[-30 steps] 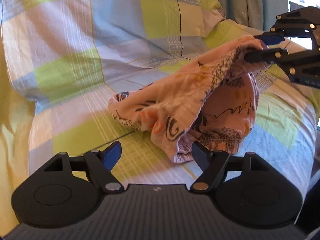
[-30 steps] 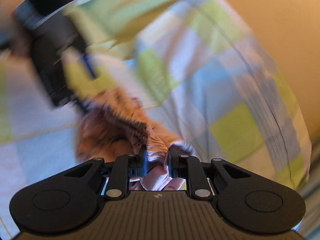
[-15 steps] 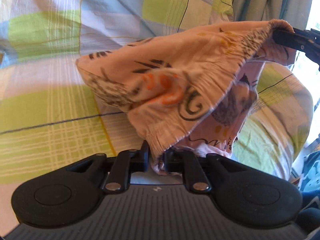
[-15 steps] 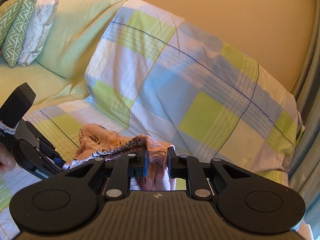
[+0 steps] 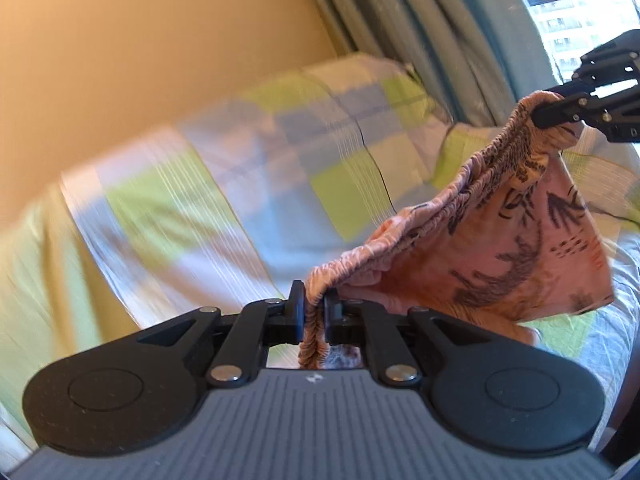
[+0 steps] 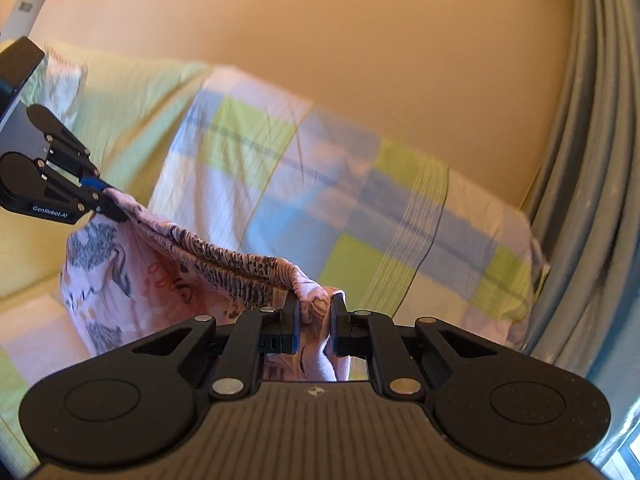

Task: Fold clothes
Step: 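Lift the pink shirt with both grippers and shake it open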

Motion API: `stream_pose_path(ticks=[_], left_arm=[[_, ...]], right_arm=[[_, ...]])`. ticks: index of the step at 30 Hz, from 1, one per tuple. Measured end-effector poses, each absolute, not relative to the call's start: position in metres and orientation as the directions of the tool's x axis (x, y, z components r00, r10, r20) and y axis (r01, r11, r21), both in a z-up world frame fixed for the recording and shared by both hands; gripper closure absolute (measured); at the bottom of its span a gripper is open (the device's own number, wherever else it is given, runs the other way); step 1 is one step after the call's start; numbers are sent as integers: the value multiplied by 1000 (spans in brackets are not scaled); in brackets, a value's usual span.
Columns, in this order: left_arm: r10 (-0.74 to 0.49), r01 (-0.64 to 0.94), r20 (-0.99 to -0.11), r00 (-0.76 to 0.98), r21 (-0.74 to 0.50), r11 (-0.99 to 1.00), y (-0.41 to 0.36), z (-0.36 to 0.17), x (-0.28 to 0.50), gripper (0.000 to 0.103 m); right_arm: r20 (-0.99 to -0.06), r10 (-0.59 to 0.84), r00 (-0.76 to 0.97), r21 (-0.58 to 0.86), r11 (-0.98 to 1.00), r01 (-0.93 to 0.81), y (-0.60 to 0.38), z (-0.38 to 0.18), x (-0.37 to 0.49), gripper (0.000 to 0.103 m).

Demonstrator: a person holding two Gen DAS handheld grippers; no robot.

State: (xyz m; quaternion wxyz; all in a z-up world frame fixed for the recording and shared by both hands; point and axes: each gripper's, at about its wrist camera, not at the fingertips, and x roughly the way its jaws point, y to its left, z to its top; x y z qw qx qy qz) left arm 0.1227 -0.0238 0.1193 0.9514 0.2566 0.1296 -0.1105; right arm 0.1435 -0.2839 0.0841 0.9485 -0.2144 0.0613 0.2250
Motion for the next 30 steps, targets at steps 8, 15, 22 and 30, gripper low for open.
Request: stream_pose_path(ticks=[8,15,22,30], left_arm=[[-182,293,-266,947,479,827,-47,159,130,92],[-180,395,-490,853,379,837,-76,42,250,87],[-204,354,-652,731,107,929,-47,-64,317,71],[-187,266,-667,721,17,964,27,-73,317,58]], right_arm=[[-52,378,924,-360,856,-371,-306,145,115,91],[-244,270,932,-306,890,-338,-308,71,223,91],[-605,200,770,-123,933,-338,-323,-71,344,86],[-586,184,789,-14,971,-237,-365,-99,345,62]])
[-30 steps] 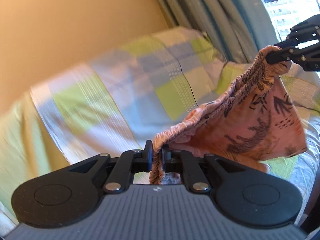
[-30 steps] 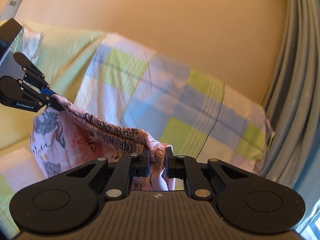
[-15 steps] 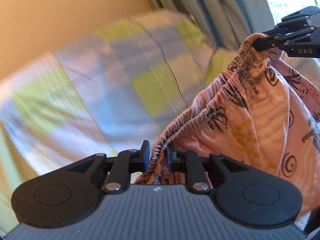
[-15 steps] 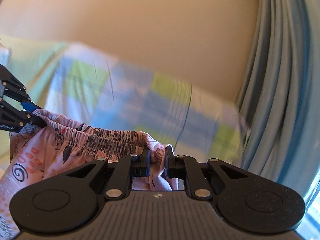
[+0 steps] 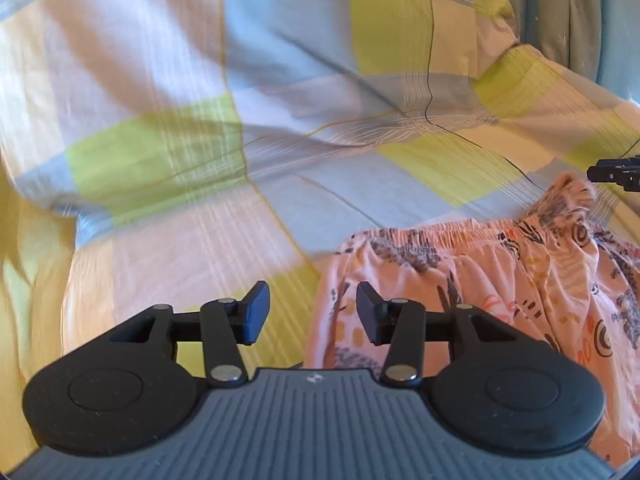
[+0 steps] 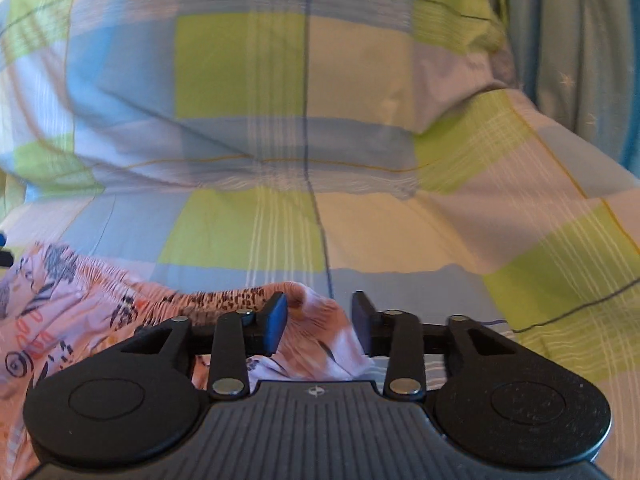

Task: Fold clothes
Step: 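Lift the pink shirt with both grippers and shake it open, then lay the pink shirt flat on the sofa and open both grippers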

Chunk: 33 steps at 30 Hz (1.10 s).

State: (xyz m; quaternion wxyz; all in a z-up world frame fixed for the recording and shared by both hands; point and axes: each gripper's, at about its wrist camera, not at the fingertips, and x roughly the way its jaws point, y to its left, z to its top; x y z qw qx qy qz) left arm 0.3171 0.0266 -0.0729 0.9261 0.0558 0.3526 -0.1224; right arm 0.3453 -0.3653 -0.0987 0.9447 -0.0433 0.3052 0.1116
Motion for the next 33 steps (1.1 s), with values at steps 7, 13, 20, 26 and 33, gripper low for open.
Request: stream_pose_path(ticks=[7,13,20,26,33], left_arm=[[-291,349,-697,655,-63,935,12,-93,345,58],[-465,375,-681,565,-290,880,7,-103,380,51],[-459,423,-666,588,-231,876,6,-92,385,100],[-402,405,-544,737,-120,906,25,-59,371,100],[-235,258,-594,770,-47,965,35,-73,393,92]], right_arm=[[-598,248,763,31,957,-287,-377,-97,339,58],[-655,305,692,70,936,-346,-391,-124,343,51],[-662,348,663,79,913,-400,-389,-129,373,46],[-723,409,557,137,875,-465,-383,-127,403,100],[-612,407,678,68,881,-468,-341,-93,437,98]])
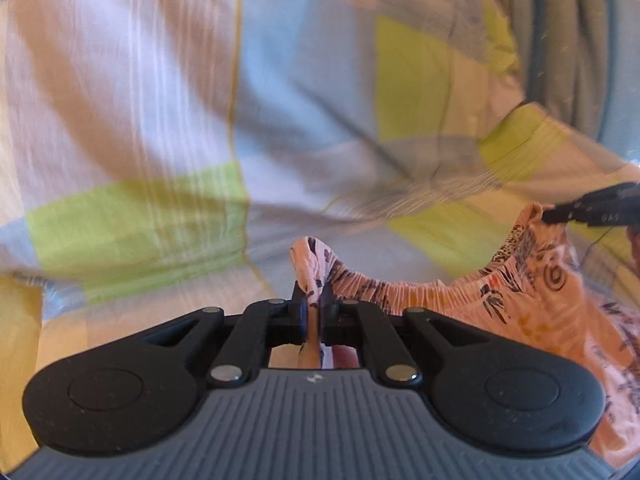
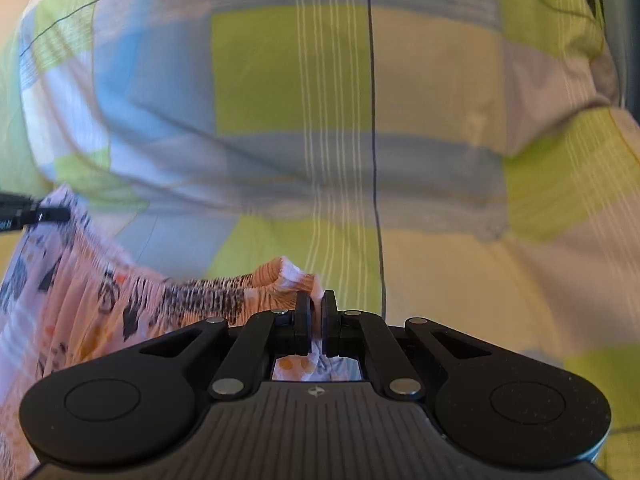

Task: Fold clothes
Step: 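Lay the pink shirt flat on the sofa and open both grippers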

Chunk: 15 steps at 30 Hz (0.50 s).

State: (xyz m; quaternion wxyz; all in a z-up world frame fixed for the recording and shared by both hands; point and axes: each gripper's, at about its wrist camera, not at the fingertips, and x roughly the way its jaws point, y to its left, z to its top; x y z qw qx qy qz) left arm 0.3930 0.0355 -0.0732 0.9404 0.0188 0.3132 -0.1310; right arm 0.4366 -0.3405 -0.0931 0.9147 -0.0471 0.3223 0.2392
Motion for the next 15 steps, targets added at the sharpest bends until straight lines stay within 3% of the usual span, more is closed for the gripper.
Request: stream_pose_path(ticks=[1,2,3,6,10,15], left_arm=[[-206,231,-614,762,-39,972,37,-79,396,84],[-178,202,-625,760,-32,979,41,-84,395,83],[-155,179,-634,758,-28,984,44,-89,393,83],[-146,159,-643,752,-38,987,55,-89,379,74],[-157,169,-643,750,-43,985,62,-81,352,73],[-240,284,-625,743,-30,958,32,-57,305,72]], right_arm=[[-608,392,691,51,887,-459,-335,-94,443,91],[-612,383,692,37,888,-459,-331,-97,448,79],[-618,370,694,30,893,-449,-330,-98,450,76],[-612,340,714,20,909,-416,-344,-97,436,72],[-659,294,693,25,929,-370,-386,-98,396,70],[-718,277,639,157,958,-239,-446,-105,326,68]])
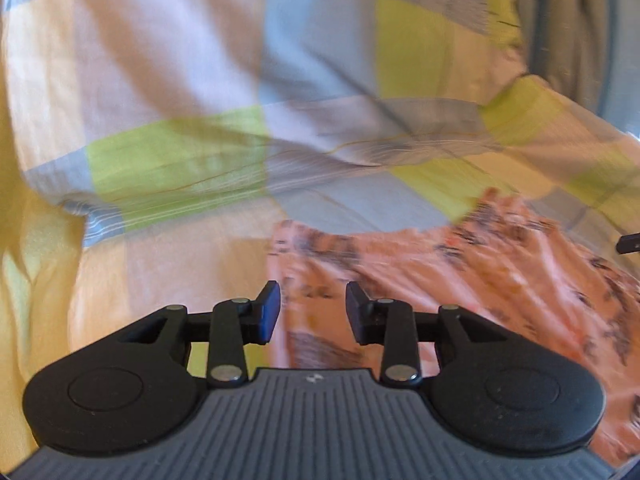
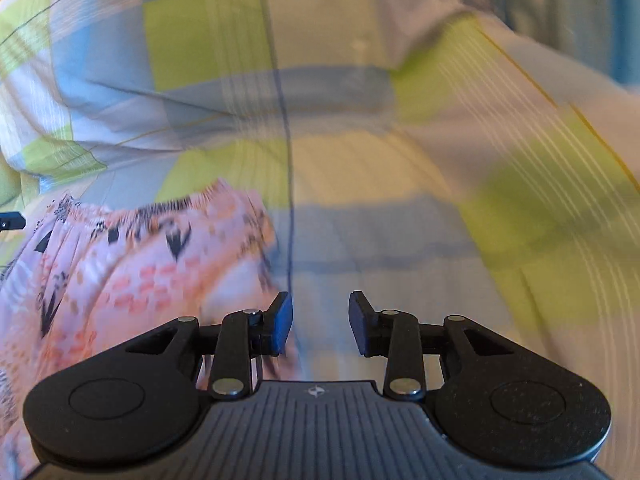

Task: Fold clothes
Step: 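Lay the pink shirt flat on the sofa and open both grippers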

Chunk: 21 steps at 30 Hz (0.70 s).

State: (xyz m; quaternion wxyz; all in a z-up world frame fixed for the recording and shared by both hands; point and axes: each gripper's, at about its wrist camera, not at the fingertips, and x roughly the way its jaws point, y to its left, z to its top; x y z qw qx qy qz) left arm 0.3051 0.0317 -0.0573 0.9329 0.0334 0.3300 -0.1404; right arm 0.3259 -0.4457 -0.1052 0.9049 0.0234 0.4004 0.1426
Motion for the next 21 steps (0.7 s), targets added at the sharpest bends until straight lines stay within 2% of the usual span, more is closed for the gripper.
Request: stream_pose_path(ticks=[8,11,12,14,17,21], left_arm=[[-526,648,-631,570,-48,760,-101,-48,230,70],[-554,733,-673,490,-27,680,-145,-63,209,70],[-556,752,-689,466,-22,658,-159,-70,203,70],[-568,781,-709,418,-40,624,-177,-81,195,70],[-580,812,-727,368,-53,582,-198,-94,181,70],[-582,820,-735,349,-60,569,-205,-100,174,70]], right_arm=[[-725,344,597,338,933,-126,-475,-116,247,66],[-721,364,589,386,918,-94,-476,-123,245,67],[-715,381,586,415,906,-83,-478,-125,246,69],[-712,400,578,432,897,-88,-477,-125,249,100],[-722,363,589,359,924,-129,-477,-114,249,102],[-690,181,701,187,980,-69,-497,-83,256,102]])
